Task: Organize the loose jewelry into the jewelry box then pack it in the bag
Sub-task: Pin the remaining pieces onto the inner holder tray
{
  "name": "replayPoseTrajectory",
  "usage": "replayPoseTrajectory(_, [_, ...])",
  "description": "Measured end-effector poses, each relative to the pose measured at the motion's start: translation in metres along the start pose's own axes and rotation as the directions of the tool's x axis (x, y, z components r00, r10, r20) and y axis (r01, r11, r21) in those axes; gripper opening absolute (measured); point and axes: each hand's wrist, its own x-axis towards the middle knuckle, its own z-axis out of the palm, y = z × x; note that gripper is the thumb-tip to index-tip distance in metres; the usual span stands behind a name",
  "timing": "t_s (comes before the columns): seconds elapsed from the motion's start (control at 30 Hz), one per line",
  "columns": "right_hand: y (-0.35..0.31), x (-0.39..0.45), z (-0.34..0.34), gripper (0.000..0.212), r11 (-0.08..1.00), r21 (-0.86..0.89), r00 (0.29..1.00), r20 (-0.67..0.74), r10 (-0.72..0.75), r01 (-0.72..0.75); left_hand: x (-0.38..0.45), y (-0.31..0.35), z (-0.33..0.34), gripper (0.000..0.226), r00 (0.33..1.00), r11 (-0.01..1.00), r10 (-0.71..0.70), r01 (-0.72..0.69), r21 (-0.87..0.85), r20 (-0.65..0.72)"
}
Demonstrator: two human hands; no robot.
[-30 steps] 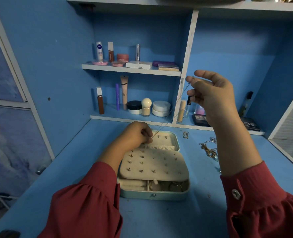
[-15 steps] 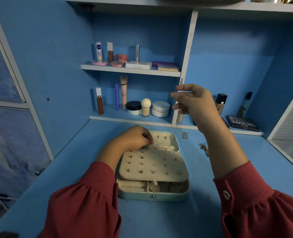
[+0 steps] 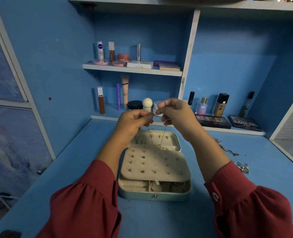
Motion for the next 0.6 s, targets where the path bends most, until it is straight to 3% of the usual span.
replayPoseTrajectory(0.13, [0.034, 0.008, 0.004, 0.026, 0.938, -0.344, 0.998, -0.046, 0.039, -0.052, 0.006, -0.015, 0.0, 0.01, 0.999, 0.988, -0.013, 0.02, 0.15, -0.044])
replayPoseTrajectory(0.27, [0.053, 0.008, 0.01, 0.029, 0.763, -0.646, 0.996, 0.069, 0.058, 0.0, 0.012, -0.028, 0.005, 0.026, 0.999, 0.893, 0.03, -0.015, 0.449, -0.027])
replayPoseTrajectory(0.4, [0.055, 0.005, 0.014, 0.033, 0.703, -0.711, 0.991, 0.083, 0.107, -0.016, 0.013, -0.03, 0.008, 0.016, 0.998, 0.782, -0.01, -0.026, 0.623, 0.055])
replayPoseTrajectory(0.5, [0.054, 0.005, 0.014, 0.033, 0.703, -0.711, 0.991, 0.075, 0.115, -0.028, 0.012, -0.028, 0.009, 0.027, 0.992, 0.712, -0.048, -0.046, 0.701, 0.114])
replayPoseTrajectory(0.6, [0.053, 0.005, 0.015, 0.035, 0.681, -0.732, 0.988, 0.089, 0.129, -0.023, 0.015, -0.024, 0.013, 0.038, 0.971, 0.578, -0.134, -0.086, 0.811, 0.199])
